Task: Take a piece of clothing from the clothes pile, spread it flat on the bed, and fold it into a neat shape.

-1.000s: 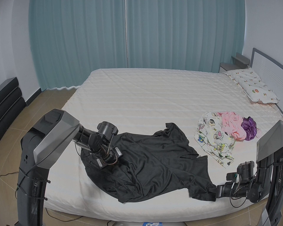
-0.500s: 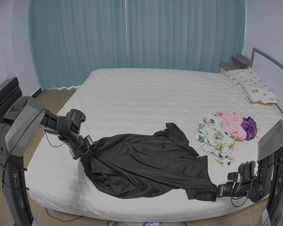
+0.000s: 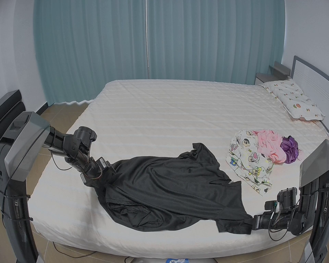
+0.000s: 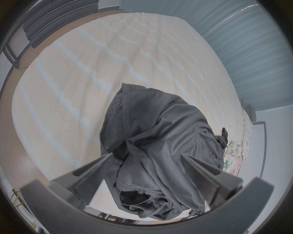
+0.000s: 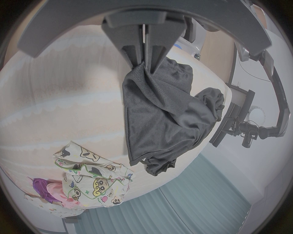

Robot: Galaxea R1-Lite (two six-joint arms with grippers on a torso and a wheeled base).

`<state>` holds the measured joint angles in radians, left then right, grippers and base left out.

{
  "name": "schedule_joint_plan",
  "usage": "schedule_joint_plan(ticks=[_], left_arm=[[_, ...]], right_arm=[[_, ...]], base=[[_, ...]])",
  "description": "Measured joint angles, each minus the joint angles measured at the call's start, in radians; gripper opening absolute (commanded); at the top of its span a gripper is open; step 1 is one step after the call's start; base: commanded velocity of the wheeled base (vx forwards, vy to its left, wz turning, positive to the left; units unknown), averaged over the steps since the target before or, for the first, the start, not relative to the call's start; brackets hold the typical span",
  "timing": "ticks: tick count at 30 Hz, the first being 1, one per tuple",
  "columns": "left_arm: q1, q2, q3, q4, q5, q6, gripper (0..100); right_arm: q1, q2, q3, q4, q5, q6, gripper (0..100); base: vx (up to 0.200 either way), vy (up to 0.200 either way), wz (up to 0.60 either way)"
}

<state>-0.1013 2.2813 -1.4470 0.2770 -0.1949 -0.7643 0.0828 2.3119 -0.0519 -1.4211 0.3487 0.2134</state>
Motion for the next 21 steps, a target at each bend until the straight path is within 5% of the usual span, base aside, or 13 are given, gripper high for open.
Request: schedule_joint_plan(ticks=[21], left_arm=[[0.062, 0.283, -0.493, 0.104, 0.117, -0.018, 100]], right_arm=[[0.01, 0.047, -0.032, -0.13, 0.03, 0.113, 0]], base=[[0.0, 0.0, 0.0]])
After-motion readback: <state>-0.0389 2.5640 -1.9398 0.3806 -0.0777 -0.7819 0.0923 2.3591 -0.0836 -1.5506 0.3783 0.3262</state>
